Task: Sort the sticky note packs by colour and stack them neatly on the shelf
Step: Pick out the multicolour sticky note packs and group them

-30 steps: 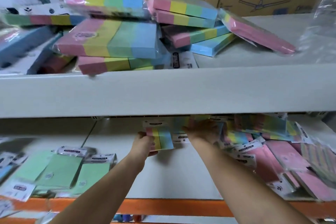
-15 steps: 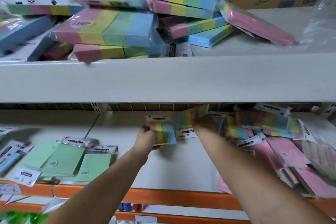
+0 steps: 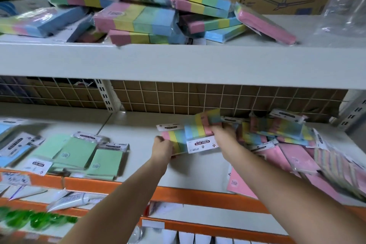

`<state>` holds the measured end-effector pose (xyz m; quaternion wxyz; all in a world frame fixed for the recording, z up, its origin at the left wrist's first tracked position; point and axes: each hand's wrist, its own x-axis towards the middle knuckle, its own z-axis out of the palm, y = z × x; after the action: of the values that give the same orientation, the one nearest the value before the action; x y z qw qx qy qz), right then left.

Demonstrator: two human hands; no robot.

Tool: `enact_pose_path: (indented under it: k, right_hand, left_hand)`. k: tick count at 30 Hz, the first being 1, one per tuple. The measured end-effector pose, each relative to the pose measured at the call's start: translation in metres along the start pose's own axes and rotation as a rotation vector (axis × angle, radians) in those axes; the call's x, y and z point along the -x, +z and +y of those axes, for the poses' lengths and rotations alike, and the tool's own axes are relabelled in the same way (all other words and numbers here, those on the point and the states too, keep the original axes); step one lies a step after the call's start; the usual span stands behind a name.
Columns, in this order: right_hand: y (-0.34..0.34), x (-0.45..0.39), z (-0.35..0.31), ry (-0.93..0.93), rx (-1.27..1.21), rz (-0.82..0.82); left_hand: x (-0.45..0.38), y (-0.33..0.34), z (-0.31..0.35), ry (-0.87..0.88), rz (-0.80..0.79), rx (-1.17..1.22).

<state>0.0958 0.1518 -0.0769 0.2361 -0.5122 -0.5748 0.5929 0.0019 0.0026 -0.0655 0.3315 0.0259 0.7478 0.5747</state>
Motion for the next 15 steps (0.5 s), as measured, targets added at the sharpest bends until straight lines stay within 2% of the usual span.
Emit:
enact_pose_path:
  k: [5,9,15]
  right_hand:
    - [0.023,0.025,0.021,0.008,-0.081,-0.160]
    - [0.034,0.044,0.035,0.005,-0.079,-0.220]
    - [0.044,0.060,0.041,0.080,0.043,-0.265]
  left_hand:
    - [0.010,-0.003,-0.009,-0.049,-0.032,0.075]
    - [0.003,-0.014,-0.014,-0.104,-0.027,0.099]
    - [-0.006,-0.039,-0.022,-0.023,-0.003,-0.234]
